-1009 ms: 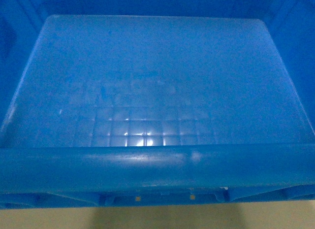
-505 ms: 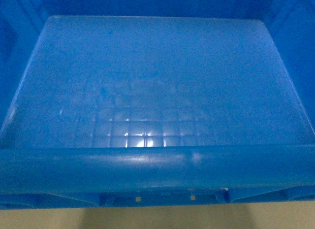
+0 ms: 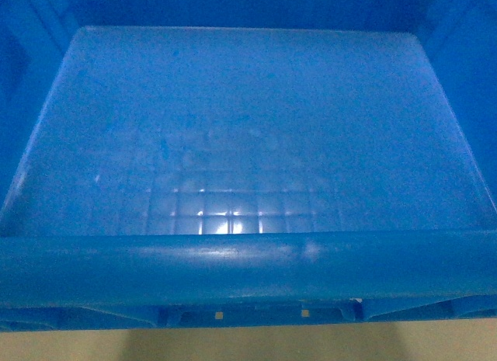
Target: Place box next to blue box on left shelf
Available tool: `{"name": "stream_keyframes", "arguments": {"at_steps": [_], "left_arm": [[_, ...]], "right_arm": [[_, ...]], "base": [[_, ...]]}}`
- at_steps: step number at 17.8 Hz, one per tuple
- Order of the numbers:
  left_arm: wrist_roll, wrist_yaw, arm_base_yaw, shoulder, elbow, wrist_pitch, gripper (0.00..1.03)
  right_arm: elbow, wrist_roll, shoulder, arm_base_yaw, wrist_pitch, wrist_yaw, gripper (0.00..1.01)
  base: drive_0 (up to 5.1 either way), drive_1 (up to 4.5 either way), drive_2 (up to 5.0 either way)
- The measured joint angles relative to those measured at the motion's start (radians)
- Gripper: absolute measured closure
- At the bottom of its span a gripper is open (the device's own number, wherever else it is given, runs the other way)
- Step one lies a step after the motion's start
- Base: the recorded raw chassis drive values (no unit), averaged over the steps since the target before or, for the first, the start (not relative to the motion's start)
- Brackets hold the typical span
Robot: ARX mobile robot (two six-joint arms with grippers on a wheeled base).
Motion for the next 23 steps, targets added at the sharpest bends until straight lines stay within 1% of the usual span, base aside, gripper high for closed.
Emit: {"name": "stream_keyframes", "arguments": {"at_steps": [10,23], "left_arm": [[0.001,-0.003,0.0,-0.003,0.0,0.001,0.92],[0.001,-0.001,0.0,-0.001,0.0,0.002,0.92]], "right_arm": [[0.0,0.0,-0.003,0.0,0.005,0.0,0.84],[0.0,0.0,-0.002,0.0,0.001,0.002,0.84]], "base": [[0.0,0.0,0.0],[0.2,4.4,-4.1]]}}
